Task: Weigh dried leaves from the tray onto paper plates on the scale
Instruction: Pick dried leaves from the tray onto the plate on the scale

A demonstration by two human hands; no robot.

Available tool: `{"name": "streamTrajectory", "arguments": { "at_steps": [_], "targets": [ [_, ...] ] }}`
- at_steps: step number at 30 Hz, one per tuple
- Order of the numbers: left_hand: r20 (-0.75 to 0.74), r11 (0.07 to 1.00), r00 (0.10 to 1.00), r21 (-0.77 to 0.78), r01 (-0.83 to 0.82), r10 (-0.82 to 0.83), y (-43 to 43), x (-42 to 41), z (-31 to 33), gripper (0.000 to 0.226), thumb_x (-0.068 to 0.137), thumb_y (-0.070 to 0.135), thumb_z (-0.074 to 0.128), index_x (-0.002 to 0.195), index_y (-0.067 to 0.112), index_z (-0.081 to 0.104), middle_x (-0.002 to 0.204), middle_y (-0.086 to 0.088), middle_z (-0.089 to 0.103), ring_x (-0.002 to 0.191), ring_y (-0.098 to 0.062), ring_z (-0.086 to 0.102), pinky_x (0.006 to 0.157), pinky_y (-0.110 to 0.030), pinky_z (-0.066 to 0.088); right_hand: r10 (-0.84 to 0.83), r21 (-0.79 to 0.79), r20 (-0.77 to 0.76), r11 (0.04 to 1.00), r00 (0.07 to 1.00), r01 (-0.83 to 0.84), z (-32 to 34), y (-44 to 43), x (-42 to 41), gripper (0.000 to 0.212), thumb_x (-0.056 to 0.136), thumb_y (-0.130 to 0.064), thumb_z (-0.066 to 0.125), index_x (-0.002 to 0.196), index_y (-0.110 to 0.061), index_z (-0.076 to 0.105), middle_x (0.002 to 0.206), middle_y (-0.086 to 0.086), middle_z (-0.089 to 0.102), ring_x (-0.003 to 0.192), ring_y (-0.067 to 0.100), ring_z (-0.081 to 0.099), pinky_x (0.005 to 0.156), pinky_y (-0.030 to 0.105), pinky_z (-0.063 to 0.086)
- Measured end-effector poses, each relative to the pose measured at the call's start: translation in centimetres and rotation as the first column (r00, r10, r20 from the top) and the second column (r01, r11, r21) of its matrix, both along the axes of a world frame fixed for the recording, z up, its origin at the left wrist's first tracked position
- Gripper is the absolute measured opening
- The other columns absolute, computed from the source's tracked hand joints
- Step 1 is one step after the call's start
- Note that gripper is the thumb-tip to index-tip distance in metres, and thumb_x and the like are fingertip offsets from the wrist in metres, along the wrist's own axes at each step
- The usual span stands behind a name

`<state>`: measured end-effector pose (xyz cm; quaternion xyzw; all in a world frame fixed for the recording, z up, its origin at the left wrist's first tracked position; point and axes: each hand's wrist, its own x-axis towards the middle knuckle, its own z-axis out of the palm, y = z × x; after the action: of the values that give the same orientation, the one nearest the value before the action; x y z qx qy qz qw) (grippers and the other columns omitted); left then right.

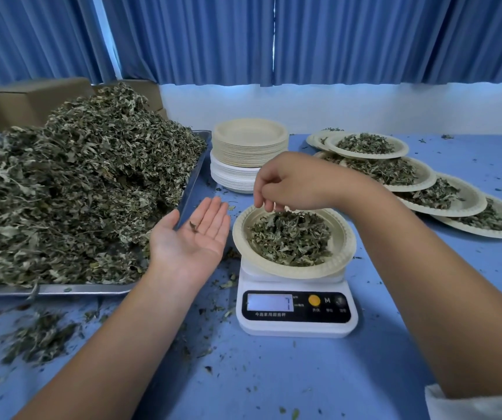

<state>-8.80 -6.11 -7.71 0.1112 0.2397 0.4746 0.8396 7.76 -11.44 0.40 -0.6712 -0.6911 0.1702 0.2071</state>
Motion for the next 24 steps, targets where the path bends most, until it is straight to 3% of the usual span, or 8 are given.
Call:
{"name": "streamTrajectory", "arguments": {
  "at_steps": [5,13,21,24],
  "targets": [
    [0.007,1.000,1.000,-0.018,-0.010,0.010,-0.1,0.0,0.4,0.051,0.101,0.035,0.032,0.110,-0.005,0.060,0.104,-0.020,0.069,0.107,-0.032,0.062,0.095,-0.041,0.047,0.010,0.081,-0.005,0.997,1.000,-0.009,-0.5,0.3,-1.6,0.026,0.089,-0.008,0.047,0.080,-0.019,0.070,0.076,-0.006,0.069,0.065,0.003,0.058,0.054,0.011,0.045],
    [0.034,0.999,0.999,-0.042,0.018,-0.016,-0.2,-0.2,0.8,0.046,0.102,0.031,0.031,0.102,-0.005,0.061,0.098,-0.019,0.068,0.114,-0.029,0.059,0.097,-0.039,0.045,0.016,0.183,-0.023,0.983,1.000,-0.011,-1.3,1.0,-3.9,0.019,0.087,-0.009,0.055,0.088,-0.015,0.073,0.063,-0.017,0.056,0.054,-0.016,0.049,0.053,0.002,0.036],
    [0.072,0.998,0.996,0.042,0.053,-0.056,-0.4,-0.1,1.5,0.041,0.101,0.027,0.034,0.108,-0.004,0.061,0.108,-0.017,0.069,0.108,-0.028,0.063,0.097,-0.039,0.047,-0.168,0.255,-0.189,0.943,0.968,0.213,-1.5,-1.1,0.2,0.017,0.088,-0.011,0.057,0.086,-0.018,0.072,0.072,-0.003,0.067,0.044,-0.003,0.047,0.045,0.009,0.033],
    [-0.031,0.997,0.998,0.056,0.058,-0.057,-0.5,0.2,1.2,0.036,0.101,0.023,0.035,0.103,-0.002,0.061,0.107,-0.014,0.067,0.108,-0.025,0.061,0.095,-0.035,0.047,-0.292,0.262,-0.240,0.899,0.926,0.352,-2.5,-2.6,2.9,0.019,0.089,-0.011,0.056,0.083,-0.021,0.072,0.064,0.007,0.063,0.046,0.005,0.044,0.048,0.018,0.037]
  ]
}}
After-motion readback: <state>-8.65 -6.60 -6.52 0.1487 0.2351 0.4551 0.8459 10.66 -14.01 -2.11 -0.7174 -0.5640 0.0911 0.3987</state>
